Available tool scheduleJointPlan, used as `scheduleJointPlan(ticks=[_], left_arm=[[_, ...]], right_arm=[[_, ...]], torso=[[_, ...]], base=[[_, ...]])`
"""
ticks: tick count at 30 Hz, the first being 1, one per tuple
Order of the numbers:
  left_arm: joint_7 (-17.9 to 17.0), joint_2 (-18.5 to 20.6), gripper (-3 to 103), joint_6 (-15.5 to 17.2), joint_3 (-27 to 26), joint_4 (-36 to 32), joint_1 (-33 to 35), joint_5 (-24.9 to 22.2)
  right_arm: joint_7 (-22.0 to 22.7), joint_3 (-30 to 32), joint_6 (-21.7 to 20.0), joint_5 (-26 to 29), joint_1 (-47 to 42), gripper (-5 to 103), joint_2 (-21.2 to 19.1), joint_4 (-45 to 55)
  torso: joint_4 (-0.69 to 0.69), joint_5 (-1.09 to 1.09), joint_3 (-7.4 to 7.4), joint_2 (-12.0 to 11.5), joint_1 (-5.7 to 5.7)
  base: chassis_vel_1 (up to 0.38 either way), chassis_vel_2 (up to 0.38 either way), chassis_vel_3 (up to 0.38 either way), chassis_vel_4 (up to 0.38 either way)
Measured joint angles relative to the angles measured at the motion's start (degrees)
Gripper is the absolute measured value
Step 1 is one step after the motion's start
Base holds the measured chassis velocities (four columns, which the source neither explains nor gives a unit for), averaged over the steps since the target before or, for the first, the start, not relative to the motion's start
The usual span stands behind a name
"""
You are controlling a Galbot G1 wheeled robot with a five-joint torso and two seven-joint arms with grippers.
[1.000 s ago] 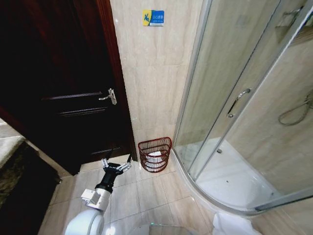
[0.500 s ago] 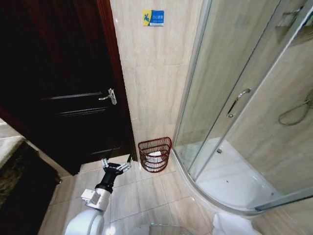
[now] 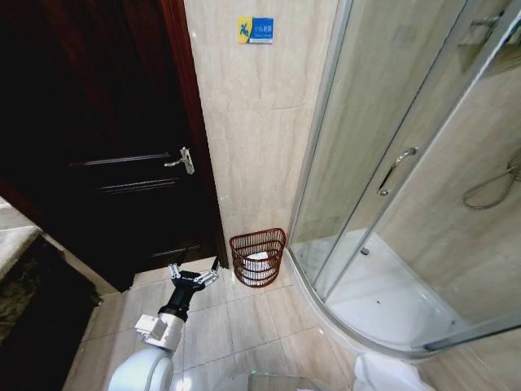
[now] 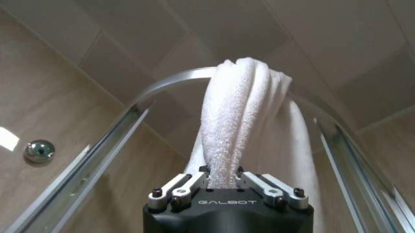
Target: Discard the used towel into the hamper.
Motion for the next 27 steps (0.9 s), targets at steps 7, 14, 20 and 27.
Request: scheduleJointPlan(ticks=[7, 14, 20, 27], left_arm=[[0.0, 0.0, 100, 0.0, 0.0, 0.0, 0.0, 0.0], [0.0, 0.0, 100, 0.0, 0.0, 0.0, 0.0, 0.0], [0.0, 0.01, 100, 0.0, 0.0, 0.0, 0.0, 0.0], [0.0, 0.01, 100, 0.0, 0.0, 0.0, 0.0, 0.0]], right_arm=[[1.06, -0.42, 3.01, 0.15, -2.62, 12, 6.43, 4.91], [1.55, -2.11, 6.65, -2.55, -6.4, 12, 14.45, 10.24], [0.55, -3.89, 9.16, -5.23, -9.63, 12, 22.3, 13.75], [-0.39, -8.16, 13.57, -9.51, -12.45, 12, 32.06, 17.48]], torso=[[0.0, 0.01, 0.0, 0.0, 0.0], [0.0, -0.02, 0.0, 0.0, 0.0], [-0.01, 0.0, 0.0, 0.0, 0.0], [-0.01, 0.01, 0.0, 0.0, 0.0]], base=[[0.0, 0.0, 0.0, 0.0], [0.0, 0.0, 0.0, 0.0], [0.0, 0.0, 0.0, 0.0], [0.0, 0.0, 0.0, 0.0]])
